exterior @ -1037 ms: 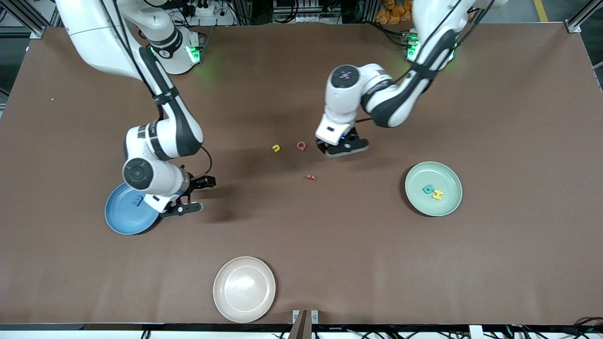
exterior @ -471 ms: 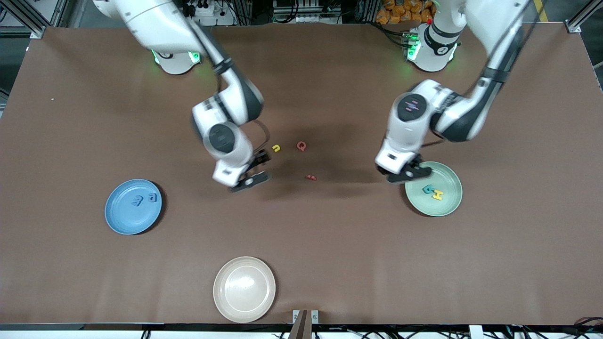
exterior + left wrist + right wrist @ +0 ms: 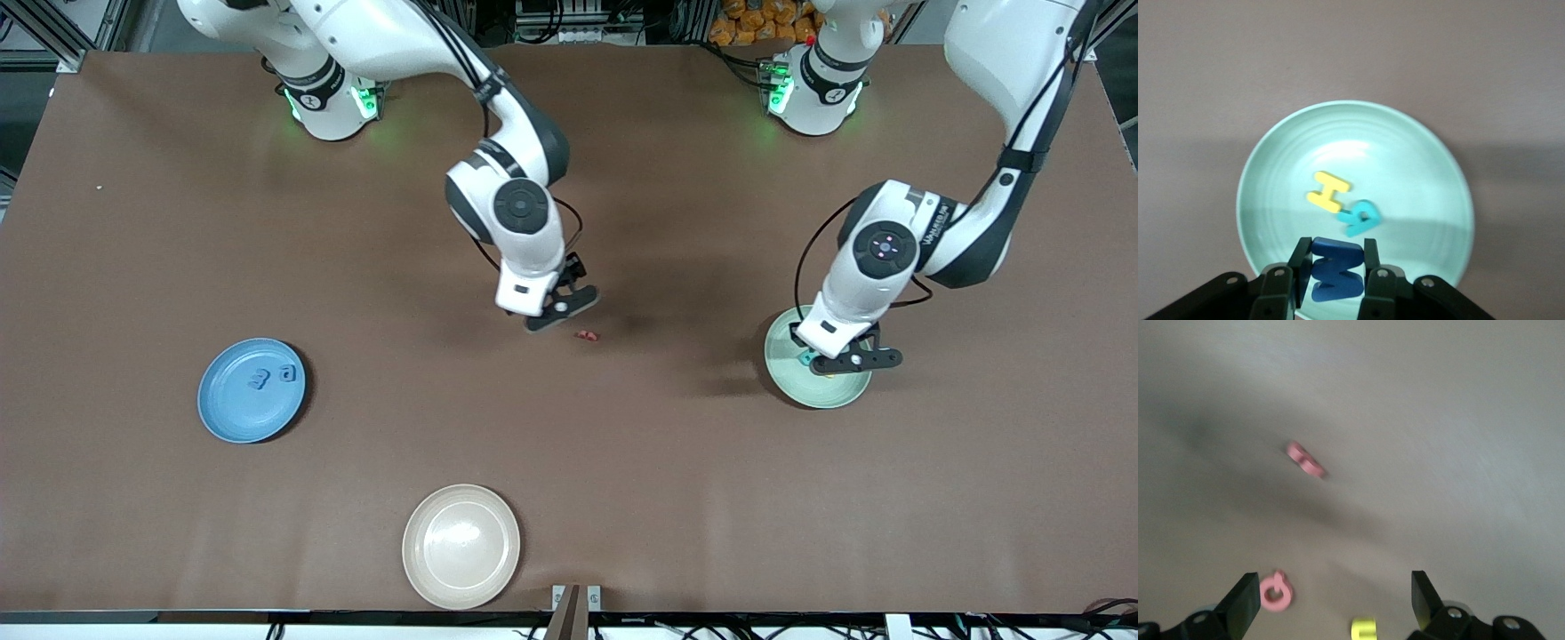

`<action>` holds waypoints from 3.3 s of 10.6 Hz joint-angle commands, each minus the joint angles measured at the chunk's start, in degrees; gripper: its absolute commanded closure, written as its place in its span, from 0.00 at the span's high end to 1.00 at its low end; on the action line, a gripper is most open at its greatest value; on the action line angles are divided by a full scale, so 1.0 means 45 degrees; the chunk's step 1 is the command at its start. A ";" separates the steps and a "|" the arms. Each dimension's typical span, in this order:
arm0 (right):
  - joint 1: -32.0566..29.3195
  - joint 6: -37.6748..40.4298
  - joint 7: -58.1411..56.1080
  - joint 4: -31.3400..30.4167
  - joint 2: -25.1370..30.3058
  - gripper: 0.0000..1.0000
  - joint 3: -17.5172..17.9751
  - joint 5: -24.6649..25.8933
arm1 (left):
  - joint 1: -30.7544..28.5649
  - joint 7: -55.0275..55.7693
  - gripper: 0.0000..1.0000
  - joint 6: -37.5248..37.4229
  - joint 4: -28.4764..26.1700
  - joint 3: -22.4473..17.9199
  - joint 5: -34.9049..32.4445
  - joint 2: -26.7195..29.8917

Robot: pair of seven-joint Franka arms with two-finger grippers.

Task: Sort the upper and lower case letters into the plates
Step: 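Place the blue W on the green plate while the right gripper grasps red m, then carry the red m to the blue plate while the left gripper reaches pink D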

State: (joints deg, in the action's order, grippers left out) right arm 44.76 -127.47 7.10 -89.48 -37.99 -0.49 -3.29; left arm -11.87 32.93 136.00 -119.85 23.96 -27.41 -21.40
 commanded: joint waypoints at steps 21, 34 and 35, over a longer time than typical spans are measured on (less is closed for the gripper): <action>0.0211 -0.1185 -0.8296 0.3849 -0.3843 0.00 -0.0127 0.0027 | 0.0158 -0.1263 1.00 -0.0203 0.1009 -0.0267 0.1209 -0.0342; -0.3729 0.2194 -1.0055 0.2390 0.0214 0.00 -0.0243 0.0163 | 0.2067 -0.1263 1.00 -0.0203 0.1613 0.0261 0.1169 -0.0361; -0.4257 0.2175 -0.9996 0.1824 0.0626 0.00 -0.0495 0.0164 | 0.2652 -0.1128 1.00 -0.0203 0.1691 0.0261 0.1189 -0.0380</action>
State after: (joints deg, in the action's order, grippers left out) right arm 28.54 -117.10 -37.93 -73.81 -40.65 -2.63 -2.98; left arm -3.11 28.83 136.01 -113.64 25.28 -23.45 -22.94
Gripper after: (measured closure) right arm 0.894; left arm 0.000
